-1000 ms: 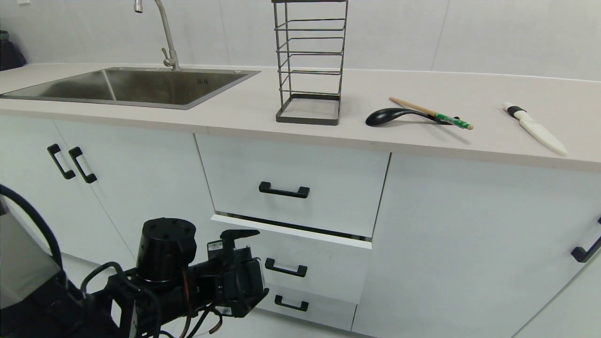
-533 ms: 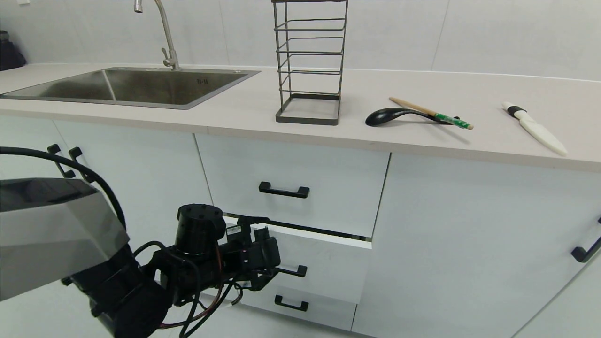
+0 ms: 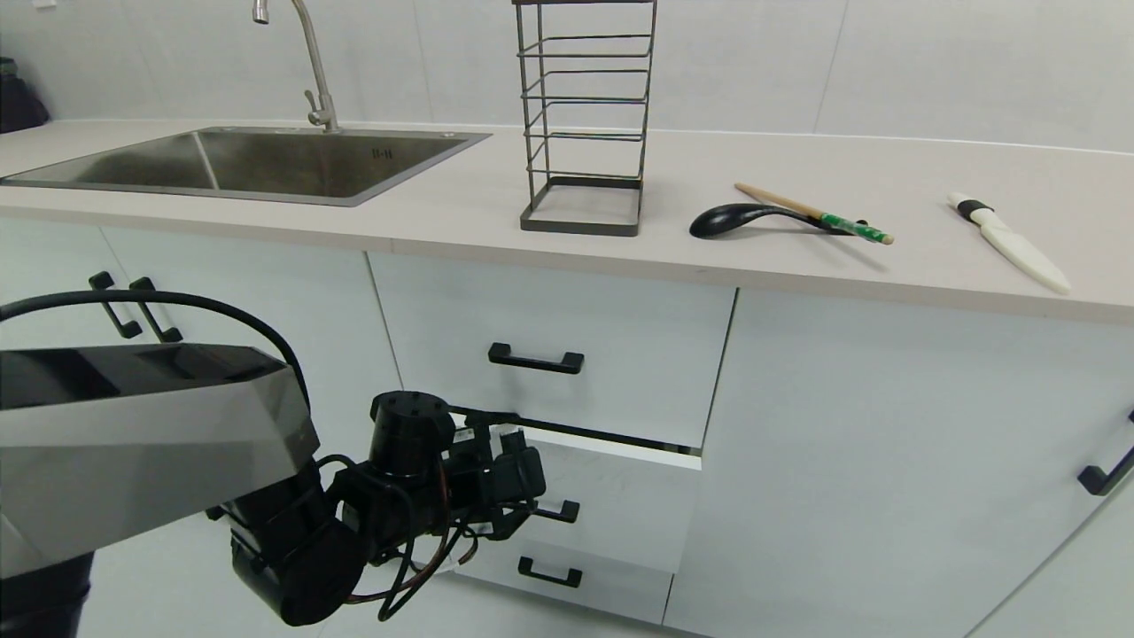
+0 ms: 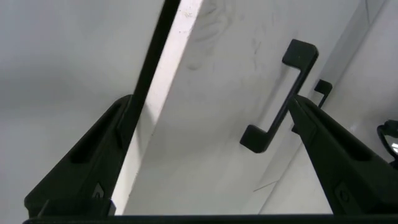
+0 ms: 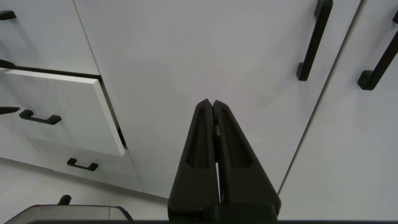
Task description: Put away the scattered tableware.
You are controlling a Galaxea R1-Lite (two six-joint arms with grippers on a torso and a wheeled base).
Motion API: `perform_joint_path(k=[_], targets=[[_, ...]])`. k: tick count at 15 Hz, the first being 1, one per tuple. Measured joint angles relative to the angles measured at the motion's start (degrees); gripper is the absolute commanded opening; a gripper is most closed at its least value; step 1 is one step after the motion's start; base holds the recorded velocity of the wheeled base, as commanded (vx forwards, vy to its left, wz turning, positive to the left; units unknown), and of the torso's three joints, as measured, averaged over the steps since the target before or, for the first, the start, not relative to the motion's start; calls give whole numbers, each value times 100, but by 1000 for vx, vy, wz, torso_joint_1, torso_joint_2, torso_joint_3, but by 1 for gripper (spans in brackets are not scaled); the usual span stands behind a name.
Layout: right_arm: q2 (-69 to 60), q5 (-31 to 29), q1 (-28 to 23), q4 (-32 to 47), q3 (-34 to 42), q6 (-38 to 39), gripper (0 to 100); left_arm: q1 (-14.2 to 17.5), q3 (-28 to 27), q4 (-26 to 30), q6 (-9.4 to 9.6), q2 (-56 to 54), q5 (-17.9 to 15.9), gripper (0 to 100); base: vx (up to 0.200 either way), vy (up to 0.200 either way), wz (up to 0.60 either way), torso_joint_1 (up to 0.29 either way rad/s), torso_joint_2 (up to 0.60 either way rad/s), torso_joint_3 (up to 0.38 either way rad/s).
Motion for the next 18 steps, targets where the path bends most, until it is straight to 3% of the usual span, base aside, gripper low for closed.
perform_joint_path(k=[5, 11, 15, 18], targets=[[0, 0, 0, -2, 0, 0, 0, 33, 227, -66, -2, 57, 2, 100, 0, 0, 0, 0, 0, 0], [0, 0, 0, 0, 0, 0, 0, -27, 1495, -727, -16, -306, -5, 100, 0, 0, 0, 0, 0, 0], [0, 0, 0, 0, 0, 0, 0, -69, 2464, -781, -45, -829, 0, 100, 0, 0, 0, 0, 0, 0], [0, 0, 0, 0, 0, 0, 0, -146, 2688, -709, -56, -1182, 5, 100, 0, 0, 0, 0, 0, 0]])
